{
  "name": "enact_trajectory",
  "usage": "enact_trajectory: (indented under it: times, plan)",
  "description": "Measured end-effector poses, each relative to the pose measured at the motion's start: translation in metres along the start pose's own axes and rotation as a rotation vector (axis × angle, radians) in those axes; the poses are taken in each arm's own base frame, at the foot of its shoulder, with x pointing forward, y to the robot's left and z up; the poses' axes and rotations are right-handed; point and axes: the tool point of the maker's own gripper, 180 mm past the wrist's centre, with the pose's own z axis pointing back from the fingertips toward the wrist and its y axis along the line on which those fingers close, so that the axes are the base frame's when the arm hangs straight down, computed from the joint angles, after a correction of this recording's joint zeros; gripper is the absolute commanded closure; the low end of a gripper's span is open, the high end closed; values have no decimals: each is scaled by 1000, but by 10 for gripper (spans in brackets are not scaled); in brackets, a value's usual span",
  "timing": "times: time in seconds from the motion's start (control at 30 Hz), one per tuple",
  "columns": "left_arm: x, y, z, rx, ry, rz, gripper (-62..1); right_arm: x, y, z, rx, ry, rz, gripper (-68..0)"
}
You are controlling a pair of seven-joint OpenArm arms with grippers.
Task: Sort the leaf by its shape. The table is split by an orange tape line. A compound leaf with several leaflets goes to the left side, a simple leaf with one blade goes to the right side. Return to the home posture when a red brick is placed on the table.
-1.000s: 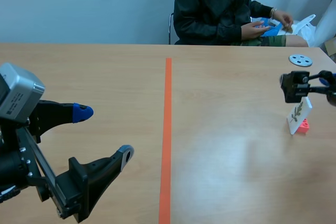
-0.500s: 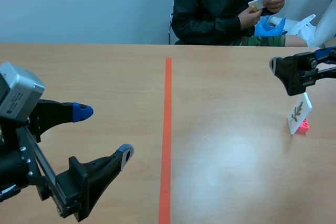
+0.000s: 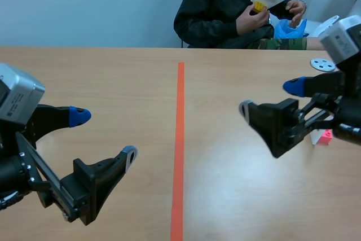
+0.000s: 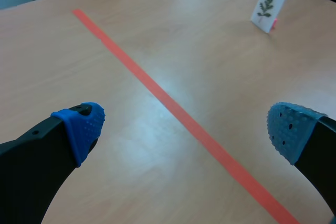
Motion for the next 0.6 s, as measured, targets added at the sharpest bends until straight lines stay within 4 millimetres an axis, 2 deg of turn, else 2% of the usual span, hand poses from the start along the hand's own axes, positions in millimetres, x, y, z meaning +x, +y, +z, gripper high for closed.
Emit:
enact_trajectory:
  times: [0.1,0.2,0.27,0.37,0.6]
  plan:
    - [-4,10,0,58,22,-1,-623,-5,24,-3,68,11,-8,-679]
    - [-10,21,2,114,57,0,-623,-11,37,-4,105,23,-19,-679]
    - [-11,21,2,115,59,3,-623,-7,44,-5,134,-2,-20,-679]
    - [-11,21,2,114,58,7,-623,-4,45,-5,136,-18,-21,-679]
    - [-10,20,1,111,56,7,-623,-11,41,-6,117,23,-18,-679]
